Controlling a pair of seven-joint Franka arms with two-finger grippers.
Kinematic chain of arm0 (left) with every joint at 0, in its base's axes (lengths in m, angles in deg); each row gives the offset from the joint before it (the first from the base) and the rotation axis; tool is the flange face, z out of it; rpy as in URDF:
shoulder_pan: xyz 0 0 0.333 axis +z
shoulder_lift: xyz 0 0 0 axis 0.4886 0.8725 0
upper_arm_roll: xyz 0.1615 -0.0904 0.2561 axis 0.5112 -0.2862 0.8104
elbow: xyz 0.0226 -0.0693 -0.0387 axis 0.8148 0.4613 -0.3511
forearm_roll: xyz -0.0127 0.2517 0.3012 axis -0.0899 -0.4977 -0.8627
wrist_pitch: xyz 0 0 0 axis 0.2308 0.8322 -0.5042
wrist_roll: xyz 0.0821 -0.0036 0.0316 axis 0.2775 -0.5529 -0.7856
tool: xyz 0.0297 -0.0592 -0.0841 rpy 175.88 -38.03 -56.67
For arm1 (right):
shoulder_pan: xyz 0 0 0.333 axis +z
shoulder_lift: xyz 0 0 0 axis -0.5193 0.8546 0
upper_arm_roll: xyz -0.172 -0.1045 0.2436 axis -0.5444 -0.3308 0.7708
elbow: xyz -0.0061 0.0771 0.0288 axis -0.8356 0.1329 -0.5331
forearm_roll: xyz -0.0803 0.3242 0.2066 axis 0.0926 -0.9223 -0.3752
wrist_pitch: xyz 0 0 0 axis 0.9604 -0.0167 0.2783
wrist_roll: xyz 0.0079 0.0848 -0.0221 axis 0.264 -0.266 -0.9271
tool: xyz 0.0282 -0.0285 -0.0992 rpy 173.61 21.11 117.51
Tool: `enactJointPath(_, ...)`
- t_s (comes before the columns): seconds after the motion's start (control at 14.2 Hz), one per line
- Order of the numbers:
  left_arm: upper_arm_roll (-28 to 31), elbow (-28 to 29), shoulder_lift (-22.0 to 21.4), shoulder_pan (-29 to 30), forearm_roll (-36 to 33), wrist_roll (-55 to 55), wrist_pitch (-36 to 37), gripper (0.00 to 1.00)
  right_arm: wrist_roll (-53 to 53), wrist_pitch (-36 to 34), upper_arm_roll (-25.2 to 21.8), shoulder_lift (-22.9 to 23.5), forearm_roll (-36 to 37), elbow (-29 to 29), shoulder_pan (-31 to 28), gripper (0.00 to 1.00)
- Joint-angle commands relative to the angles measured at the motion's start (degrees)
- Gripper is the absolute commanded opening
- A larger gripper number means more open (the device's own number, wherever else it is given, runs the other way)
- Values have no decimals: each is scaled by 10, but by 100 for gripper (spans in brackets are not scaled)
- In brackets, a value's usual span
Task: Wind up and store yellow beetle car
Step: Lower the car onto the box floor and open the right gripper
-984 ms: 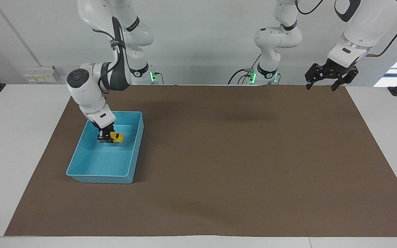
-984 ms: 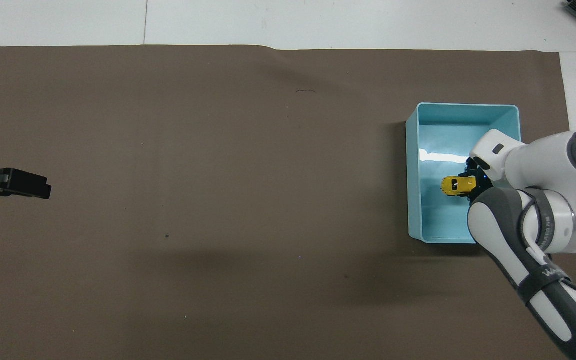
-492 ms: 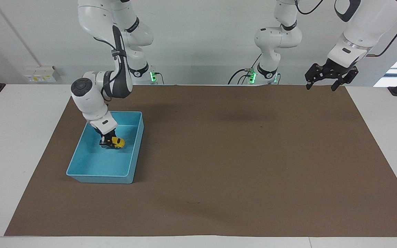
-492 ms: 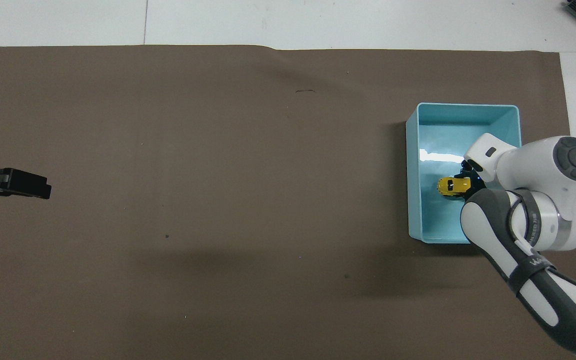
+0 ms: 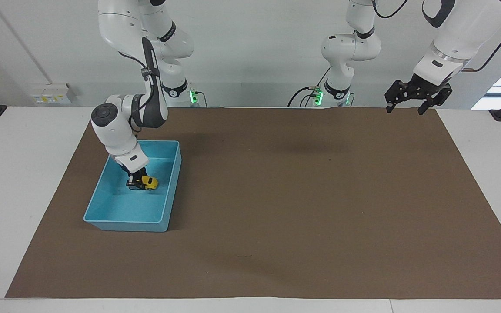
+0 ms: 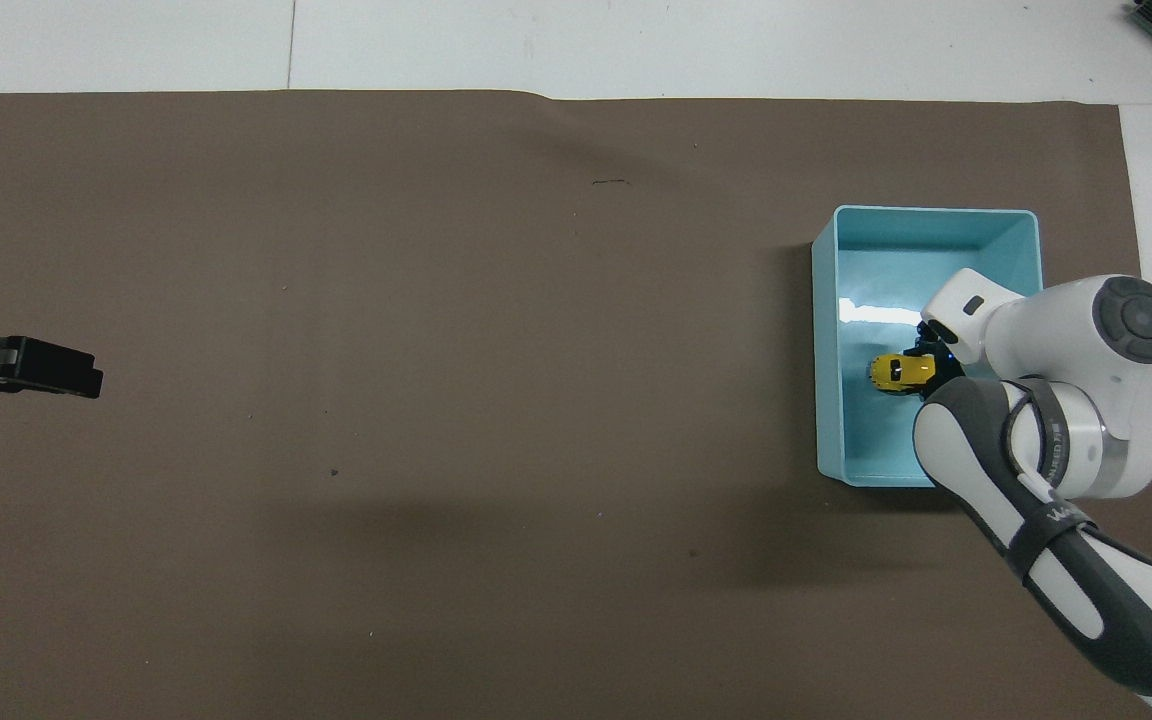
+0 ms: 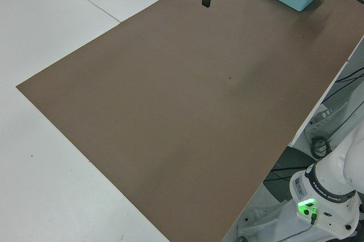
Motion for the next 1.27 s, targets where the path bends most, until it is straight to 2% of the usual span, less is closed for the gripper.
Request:
enactJointPath(0.0, -6, -3, -3, 9, -3, 3, 3, 100, -15, 23, 6, 6, 6, 6, -10, 16)
enactJointPath(0.07, -6, -3, -3, 9, -3, 3, 3, 100, -14, 22, 6, 6, 6, 6, -10, 24)
enactJointPath(0.14, -6, -3, -3, 9, -3, 3, 3, 100, -10, 21, 6, 6, 6, 5, -10, 51)
enactJointPath(0.21, -6, -3, -3, 9, -3, 3, 3, 100, -7, 21, 6, 7, 6, 5, -10, 83)
enactJointPath(0.35, -6, -3, -3, 9, -3, 3, 3, 100, -7, 18, 6, 8, 4, 2, -11, 100)
enactJointPath(0.84, -6, -3, -3, 9, -3, 3, 3, 100, -9, 6, 7, 11, 3, -13, -8, 100)
enactJointPath(1.2, -6, -3, -3, 9, -3, 3, 3, 100, -9, -60, 7, -9, -5, -45, -7, 100)
